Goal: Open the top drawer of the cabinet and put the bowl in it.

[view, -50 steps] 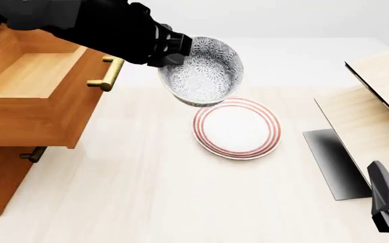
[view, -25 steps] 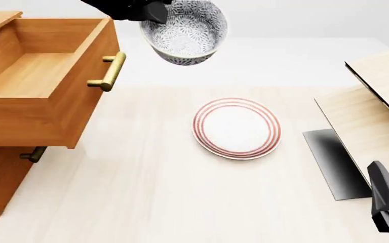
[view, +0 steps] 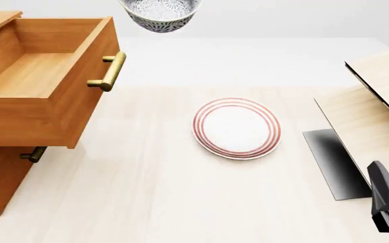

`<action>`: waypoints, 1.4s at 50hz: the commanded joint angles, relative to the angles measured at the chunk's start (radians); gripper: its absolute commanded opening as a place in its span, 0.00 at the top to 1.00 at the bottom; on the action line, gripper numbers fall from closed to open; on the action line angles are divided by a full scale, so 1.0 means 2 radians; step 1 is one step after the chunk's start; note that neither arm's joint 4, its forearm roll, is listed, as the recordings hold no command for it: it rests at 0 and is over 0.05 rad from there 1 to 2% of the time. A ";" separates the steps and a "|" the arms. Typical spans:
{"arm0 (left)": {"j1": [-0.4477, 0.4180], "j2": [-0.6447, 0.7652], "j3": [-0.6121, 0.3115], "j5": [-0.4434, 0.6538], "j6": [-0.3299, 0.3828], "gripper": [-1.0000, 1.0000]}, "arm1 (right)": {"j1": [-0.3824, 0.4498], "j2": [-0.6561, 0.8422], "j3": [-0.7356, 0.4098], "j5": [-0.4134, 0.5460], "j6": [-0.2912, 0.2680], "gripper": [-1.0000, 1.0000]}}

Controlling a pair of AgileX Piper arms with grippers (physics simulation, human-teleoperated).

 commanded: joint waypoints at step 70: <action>0.183 -0.145 0.064 0.040 -0.023 1.00 | -0.002 -0.001 0.002 -0.001 0.000 0.00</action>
